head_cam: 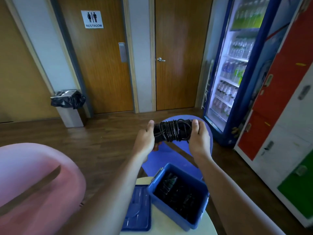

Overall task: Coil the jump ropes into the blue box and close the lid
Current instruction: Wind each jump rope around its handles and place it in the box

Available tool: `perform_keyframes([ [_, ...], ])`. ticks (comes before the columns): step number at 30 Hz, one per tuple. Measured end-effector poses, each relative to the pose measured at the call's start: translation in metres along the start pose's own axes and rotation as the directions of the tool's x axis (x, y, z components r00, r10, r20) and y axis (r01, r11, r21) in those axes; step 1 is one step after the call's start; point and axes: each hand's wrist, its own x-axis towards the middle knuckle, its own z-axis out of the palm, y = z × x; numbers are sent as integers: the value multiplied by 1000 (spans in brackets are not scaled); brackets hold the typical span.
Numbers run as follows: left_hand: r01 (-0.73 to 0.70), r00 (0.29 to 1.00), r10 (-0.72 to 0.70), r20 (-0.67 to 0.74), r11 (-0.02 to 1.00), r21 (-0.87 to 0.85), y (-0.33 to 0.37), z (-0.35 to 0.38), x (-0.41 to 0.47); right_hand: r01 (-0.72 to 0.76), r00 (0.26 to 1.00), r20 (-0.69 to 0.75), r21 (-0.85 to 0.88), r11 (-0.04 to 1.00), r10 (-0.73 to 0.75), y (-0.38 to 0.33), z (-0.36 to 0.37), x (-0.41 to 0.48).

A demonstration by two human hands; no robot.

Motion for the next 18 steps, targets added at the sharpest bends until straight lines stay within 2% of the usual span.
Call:
perform_keyframes([
  [2,-32,998,27,57,996,88,-1,6,0,-10,1000,11,-25,1000,10,13,-7,6],
  [4,-163,985,143,99,957,238,-3,10,2,-32,999,29,-41,999,33,27,-13,14],
  [6,-273,950,207,232,911,308,-3,13,5,-61,995,73,-72,996,66,45,-19,21],
  [9,-385,844,136,518,827,409,-11,29,10,-106,978,165,-148,983,130,75,-25,29],
  [11,-449,788,55,613,733,512,-20,49,9,-117,966,203,-206,971,160,97,-27,30],
  [14,-445,794,-17,608,664,601,-40,76,7,-133,949,240,-281,950,203,131,-28,25],
  [18,-363,816,-132,563,641,676,-87,105,10,-230,910,232,-412,882,345,174,-39,13],
])
